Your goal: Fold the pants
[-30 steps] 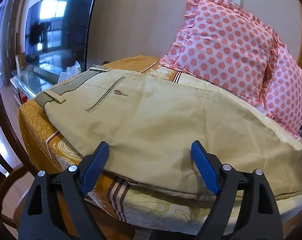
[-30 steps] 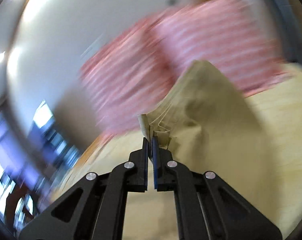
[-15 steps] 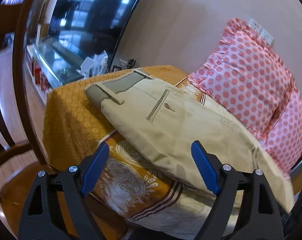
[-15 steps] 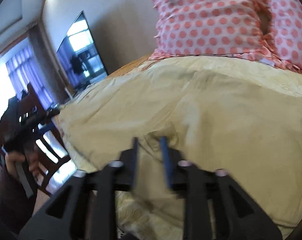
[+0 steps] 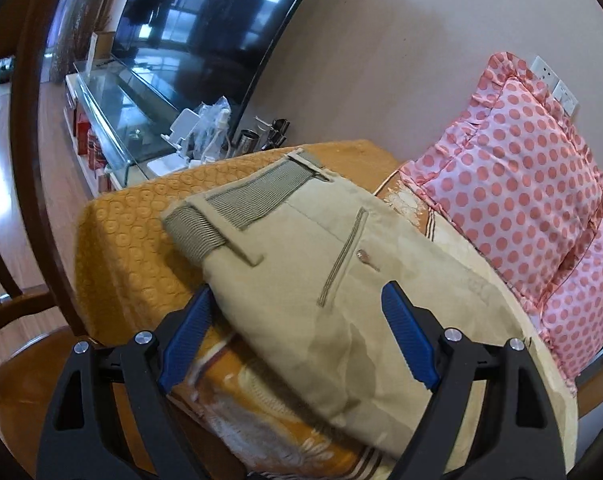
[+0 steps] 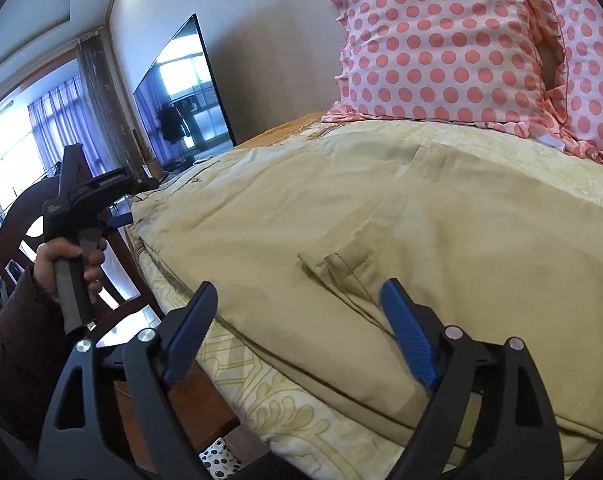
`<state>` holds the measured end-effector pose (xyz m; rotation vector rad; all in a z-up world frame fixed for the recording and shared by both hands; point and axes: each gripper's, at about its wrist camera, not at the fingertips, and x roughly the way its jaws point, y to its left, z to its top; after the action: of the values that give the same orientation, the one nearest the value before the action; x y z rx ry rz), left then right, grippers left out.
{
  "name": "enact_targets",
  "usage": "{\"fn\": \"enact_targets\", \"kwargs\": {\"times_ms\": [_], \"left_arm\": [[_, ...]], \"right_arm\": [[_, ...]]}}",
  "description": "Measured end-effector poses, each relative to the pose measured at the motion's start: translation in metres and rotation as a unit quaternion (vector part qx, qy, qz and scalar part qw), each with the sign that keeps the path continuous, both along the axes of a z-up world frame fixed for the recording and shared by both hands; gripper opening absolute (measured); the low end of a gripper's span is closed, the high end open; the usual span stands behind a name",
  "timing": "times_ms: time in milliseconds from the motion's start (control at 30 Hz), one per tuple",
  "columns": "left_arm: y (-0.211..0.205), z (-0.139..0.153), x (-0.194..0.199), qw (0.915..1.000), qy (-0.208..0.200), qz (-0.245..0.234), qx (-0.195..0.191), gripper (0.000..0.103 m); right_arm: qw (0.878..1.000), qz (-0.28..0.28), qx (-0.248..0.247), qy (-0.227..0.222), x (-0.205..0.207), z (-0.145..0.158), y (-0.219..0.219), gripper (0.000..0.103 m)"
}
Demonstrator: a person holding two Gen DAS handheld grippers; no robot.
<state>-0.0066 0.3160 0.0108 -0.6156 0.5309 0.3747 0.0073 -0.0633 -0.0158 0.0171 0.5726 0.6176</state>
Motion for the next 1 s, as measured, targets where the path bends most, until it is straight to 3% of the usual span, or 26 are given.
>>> {"fn": "enact_targets", "kwargs": {"times_ms": [100,200,300,367,433,600,767,833,867,967,1000], "left_arm": [[-0.003,-0.001,0.002,0.9995,-0.021,-0.002,-0.022,0.084],[-0.009,-0.006,0.002,0.996,-0.058,-0.013,-0.066,0.074],[-0.008,-0.011,-0.001,0.9946,-0.062,0.017,-0.081,0.052],[-0.001,-0.013,-0.005,0.991,-0.072,0.032,-0.108,0.015],[0.003,-0.013,-0.005,0.9907,-0.067,0.031,-0.115,0.012],[-0.012,0.009,-0.001,0.9968,-0.061,0.01,-0.051,0.009],[-0.064,0.065,0.017,0.9942,-0.086,-0.057,0.031,0.008],[-0.099,0.088,0.028,0.9878,-0.097,-0.103,0.063,0.008],[-0.127,0.101,0.035,0.9808,-0.107,-0.139,0.086,0.008],[-0.208,0.121,0.042,0.9519,-0.131,-0.238,0.141,0.008],[-0.24,0.124,0.041,0.9368,-0.139,-0.28,0.156,0.008]], "right_arm": [[1.0,0.002,-0.003,-0.005,-0.002,-0.001,0.002,0.088],[1.0,0.002,-0.011,-0.014,-0.004,-0.002,0.005,0.091],[1.0,0.004,-0.015,-0.017,-0.006,-0.002,0.006,0.091],[1.0,0.006,-0.011,-0.017,-0.006,-0.002,0.003,0.091],[1.0,0.007,-0.004,-0.014,-0.006,-0.001,0.0,0.091],[1.0,-0.001,0.015,-0.016,-0.013,0.005,-0.014,0.091],[0.998,-0.033,0.051,-0.03,-0.028,0.02,-0.052,0.091],[0.995,-0.057,0.064,-0.043,-0.037,0.029,-0.074,0.091],[0.994,-0.071,0.068,-0.05,-0.041,0.032,-0.084,0.092],[0.985,-0.136,0.081,-0.064,-0.054,0.037,-0.123,0.093],[0.979,-0.172,0.088,-0.065,-0.058,0.037,-0.142,0.093]]}}
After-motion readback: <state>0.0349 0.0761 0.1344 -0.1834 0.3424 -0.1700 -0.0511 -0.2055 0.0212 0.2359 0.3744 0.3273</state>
